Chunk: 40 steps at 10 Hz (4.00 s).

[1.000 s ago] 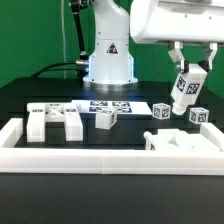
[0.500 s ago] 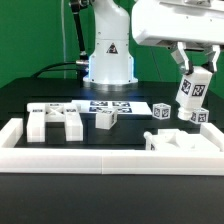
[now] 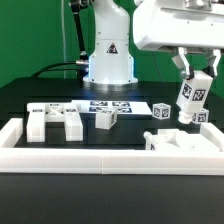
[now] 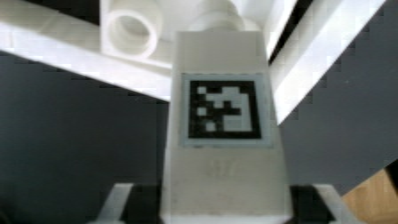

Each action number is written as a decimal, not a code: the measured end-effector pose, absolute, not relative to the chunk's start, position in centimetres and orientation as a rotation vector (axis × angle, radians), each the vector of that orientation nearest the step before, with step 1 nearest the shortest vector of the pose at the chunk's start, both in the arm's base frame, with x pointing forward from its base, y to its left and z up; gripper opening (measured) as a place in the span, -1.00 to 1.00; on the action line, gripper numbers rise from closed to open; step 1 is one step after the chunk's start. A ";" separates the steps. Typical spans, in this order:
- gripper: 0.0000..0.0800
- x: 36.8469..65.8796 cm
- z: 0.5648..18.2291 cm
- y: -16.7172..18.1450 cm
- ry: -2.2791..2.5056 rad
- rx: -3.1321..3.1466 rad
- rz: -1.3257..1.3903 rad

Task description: Assemble chair

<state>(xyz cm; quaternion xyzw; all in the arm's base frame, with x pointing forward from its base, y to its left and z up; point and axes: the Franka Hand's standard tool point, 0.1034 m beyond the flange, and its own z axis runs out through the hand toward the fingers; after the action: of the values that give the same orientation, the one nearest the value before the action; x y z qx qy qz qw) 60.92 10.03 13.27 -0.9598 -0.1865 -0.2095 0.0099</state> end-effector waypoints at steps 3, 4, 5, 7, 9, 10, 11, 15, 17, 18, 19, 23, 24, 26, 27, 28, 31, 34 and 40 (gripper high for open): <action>-0.27 63.3 13.6 10.3 -0.597 -2.957 -0.593; -0.27 63.4 13.7 11.0 -0.576 -2.950 -0.627; -0.27 63.2 13.5 11.0 -0.587 -2.950 -0.620; -0.27 63.2 13.4 11.0 -0.586 -2.951 -0.619; -0.27 63.3 12.9 10.9 -0.599 -2.946 -0.610; -0.27 63.5 12.9 11.0 -0.601 -2.944 -0.616; -0.27 64.1 13.0 10.6 -0.612 -2.934 -0.709; -0.27 64.0 12.4 11.6 -0.621 -2.925 -0.710; -0.27 64.0 12.4 11.5 -0.618 -2.927 -0.710; -0.27 64.0 12.3 11.6 -0.618 -2.926 -0.710; -0.27 63.9 12.0 11.9 -0.623 -2.923 -0.709; -0.27 64.0 11.4 12.0 -0.630 -2.918 -0.729; -0.27 63.9 11.2 12.0 -0.630 -2.918 -0.726; -0.27 63.9 11.0 12.0 -0.630 -2.918 -0.722; -0.27 63.8 10.9 12.0 -0.629 -2.919 -0.719; -0.27 63.8 10.8 11.9 -0.628 -2.920 -0.717; -0.27 63.7 10.5 11.9 -0.626 -2.921 -0.710; -0.27 63.5 10.0 11.9 -0.625 -2.923 -0.699; -0.27 63.2 9.3 11.8 -0.620 -2.920 -0.725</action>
Offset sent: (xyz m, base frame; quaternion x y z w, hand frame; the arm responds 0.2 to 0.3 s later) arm 0.0105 0.0057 0.0048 -0.0457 0.0370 0.0105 0.9982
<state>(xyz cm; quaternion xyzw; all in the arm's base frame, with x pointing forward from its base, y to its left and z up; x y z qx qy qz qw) 63.21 11.78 9.30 -0.9500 -0.2016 -0.2359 0.0349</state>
